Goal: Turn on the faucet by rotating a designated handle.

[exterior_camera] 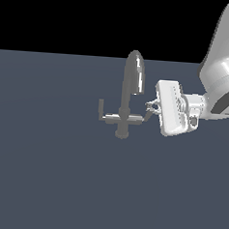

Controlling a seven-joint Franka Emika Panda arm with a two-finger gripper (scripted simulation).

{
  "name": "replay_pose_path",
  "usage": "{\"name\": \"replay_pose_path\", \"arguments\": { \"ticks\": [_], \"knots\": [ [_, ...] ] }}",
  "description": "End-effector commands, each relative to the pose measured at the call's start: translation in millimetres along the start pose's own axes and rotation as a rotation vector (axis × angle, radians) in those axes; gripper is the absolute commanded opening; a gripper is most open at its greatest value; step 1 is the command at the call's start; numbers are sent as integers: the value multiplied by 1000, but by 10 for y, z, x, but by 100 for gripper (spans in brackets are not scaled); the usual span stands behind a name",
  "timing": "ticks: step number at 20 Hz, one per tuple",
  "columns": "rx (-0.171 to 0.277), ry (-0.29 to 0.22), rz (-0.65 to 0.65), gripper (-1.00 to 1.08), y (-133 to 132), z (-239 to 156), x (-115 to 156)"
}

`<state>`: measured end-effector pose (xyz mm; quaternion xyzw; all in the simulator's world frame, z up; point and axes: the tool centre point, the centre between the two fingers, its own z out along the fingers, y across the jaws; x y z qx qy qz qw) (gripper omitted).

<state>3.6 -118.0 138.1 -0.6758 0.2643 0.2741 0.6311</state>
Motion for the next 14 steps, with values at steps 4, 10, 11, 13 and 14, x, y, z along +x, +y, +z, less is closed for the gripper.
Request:
{"name": "replay_pose_path", "arguments": {
  "ticks": [4, 10, 11, 13, 14],
  "knots": [
    [1, -9, 8, -100, 206, -1, -111],
    [0, -11, 8, -100, 366, -5, -198],
    [-4, -2, -17, -100, 221, -3, -172],
    [-3, -4, -11, -100, 363, 1, -130],
    [-3, -5, -9, -100, 434, 4, -109]
  ]
}}
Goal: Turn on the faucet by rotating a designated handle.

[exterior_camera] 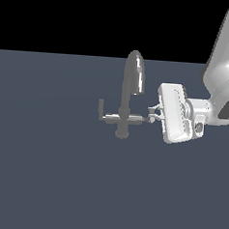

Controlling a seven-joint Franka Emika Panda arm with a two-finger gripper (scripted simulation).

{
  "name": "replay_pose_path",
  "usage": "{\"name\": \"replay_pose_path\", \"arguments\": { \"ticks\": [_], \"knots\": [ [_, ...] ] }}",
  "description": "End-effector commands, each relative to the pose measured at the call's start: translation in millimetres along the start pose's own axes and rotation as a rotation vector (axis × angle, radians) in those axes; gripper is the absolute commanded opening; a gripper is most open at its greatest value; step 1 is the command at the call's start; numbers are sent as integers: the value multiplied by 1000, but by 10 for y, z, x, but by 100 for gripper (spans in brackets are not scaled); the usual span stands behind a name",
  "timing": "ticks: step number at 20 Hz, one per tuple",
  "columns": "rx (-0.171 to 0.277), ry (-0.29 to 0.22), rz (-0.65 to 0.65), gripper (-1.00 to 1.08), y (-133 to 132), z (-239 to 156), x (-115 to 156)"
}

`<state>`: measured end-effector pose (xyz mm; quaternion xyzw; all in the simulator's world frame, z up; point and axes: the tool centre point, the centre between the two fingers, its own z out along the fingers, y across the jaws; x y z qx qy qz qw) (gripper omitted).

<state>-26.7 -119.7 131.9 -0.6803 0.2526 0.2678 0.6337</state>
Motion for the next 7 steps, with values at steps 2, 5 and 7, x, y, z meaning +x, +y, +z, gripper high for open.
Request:
{"name": "replay_pose_path", "arguments": {
  "ticks": [2, 5, 7],
  "knots": [
    [4, -2, 24, -100, 321, 13, 95],
    [5, -5, 32, -100, 536, 20, 151],
    [5, -6, 35, -100, 601, 23, 168]
  ]
}}
